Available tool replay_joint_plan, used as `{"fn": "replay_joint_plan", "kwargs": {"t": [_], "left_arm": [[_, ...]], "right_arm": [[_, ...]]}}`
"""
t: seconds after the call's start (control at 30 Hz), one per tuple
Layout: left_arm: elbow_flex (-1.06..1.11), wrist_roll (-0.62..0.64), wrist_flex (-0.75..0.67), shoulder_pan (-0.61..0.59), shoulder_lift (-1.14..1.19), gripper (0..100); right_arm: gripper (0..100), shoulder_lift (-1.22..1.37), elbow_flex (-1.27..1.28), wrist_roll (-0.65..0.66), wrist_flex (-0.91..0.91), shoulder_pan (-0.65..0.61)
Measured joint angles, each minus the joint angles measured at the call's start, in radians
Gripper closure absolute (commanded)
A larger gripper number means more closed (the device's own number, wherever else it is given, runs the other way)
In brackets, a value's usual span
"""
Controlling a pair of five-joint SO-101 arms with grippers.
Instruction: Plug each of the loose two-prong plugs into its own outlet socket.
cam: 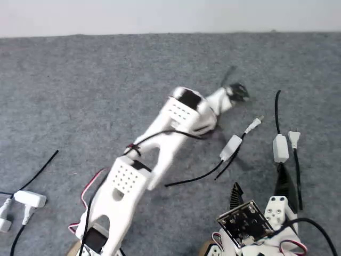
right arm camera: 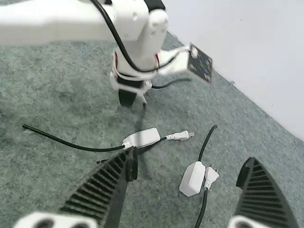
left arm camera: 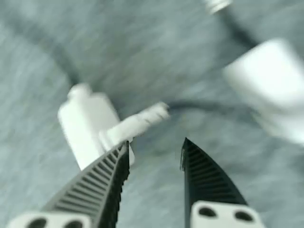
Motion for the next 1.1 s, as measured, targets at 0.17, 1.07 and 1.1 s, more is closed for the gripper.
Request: {"fn": "replay_joint_plan", "kwargs": {"t": [0.17,1.07,1.1], "left_arm": [[-0.002,0.044,0.002,-0.147,0.008,81],[-0.207,0.052,0.193,0.118,0.075,81],[-0.207,0.032,0.184,0.121,0.089,81]], "right_arm": [[66.3,0.0,0.0,0.0,0.0,0.0],[66.3,0.0,0.0,0.0,0.0,0.0],[66.3,0.0,0.0,0.0,0.0,0.0]]}}
